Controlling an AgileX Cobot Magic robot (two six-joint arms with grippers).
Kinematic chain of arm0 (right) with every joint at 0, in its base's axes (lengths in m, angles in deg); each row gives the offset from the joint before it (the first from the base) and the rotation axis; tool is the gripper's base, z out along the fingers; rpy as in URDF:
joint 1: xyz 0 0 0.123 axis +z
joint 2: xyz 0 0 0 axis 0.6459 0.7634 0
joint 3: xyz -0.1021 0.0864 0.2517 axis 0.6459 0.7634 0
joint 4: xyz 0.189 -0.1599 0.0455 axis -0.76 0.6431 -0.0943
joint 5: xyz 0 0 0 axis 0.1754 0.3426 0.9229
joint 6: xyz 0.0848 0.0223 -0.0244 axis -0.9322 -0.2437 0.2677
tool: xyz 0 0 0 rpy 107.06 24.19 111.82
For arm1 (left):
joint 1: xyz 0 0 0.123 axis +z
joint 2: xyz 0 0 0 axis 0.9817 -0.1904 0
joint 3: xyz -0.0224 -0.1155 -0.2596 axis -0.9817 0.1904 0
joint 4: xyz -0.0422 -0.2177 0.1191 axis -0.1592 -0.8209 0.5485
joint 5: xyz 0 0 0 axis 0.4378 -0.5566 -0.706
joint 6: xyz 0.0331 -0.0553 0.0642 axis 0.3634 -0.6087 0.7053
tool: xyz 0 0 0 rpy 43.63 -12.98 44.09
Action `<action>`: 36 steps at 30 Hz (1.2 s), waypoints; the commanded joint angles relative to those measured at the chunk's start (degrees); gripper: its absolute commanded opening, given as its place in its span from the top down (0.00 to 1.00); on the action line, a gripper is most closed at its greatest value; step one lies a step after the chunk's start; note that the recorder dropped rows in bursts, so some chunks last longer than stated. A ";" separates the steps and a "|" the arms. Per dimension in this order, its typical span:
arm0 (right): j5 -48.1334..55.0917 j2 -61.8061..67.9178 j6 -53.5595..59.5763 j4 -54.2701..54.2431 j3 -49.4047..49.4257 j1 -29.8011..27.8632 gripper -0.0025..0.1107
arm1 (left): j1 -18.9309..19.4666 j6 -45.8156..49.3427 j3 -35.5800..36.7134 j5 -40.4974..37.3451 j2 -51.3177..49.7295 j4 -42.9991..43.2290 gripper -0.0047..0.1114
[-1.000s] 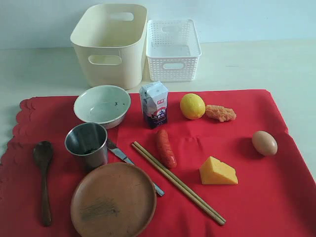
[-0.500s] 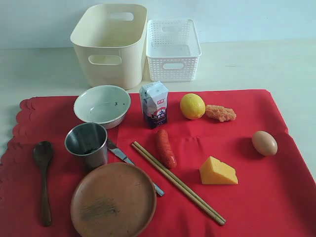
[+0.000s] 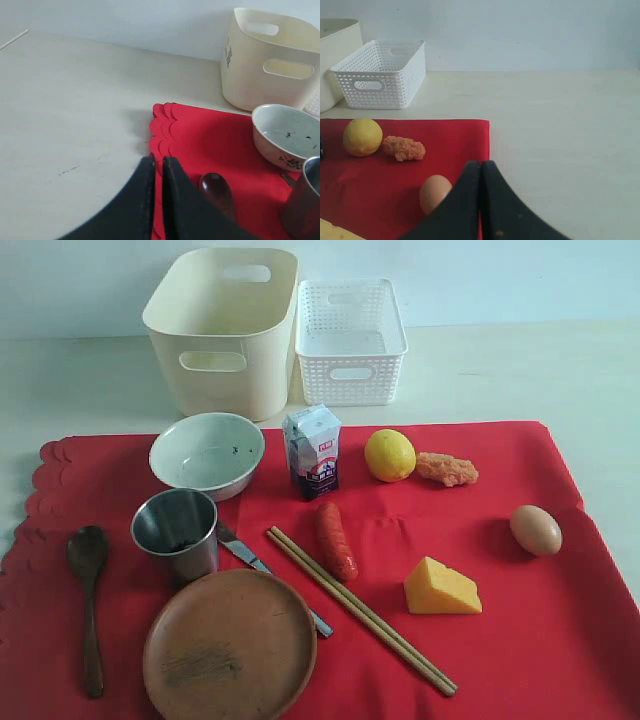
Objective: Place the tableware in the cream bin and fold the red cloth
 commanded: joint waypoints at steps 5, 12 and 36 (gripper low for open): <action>-0.45 -0.34 0.17 -0.01 0.24 0.21 0.98 | 0.08 -0.12 0.20 0.26 0.38 0.21 0.89; -0.45 -0.34 0.17 -0.01 0.24 0.21 0.98 | 0.08 -0.12 0.20 0.26 0.38 0.21 0.89; -0.56 1.94 0.17 0.21 -7.54 0.21 0.98 | 0.08 -0.12 0.20 0.26 0.38 0.21 0.89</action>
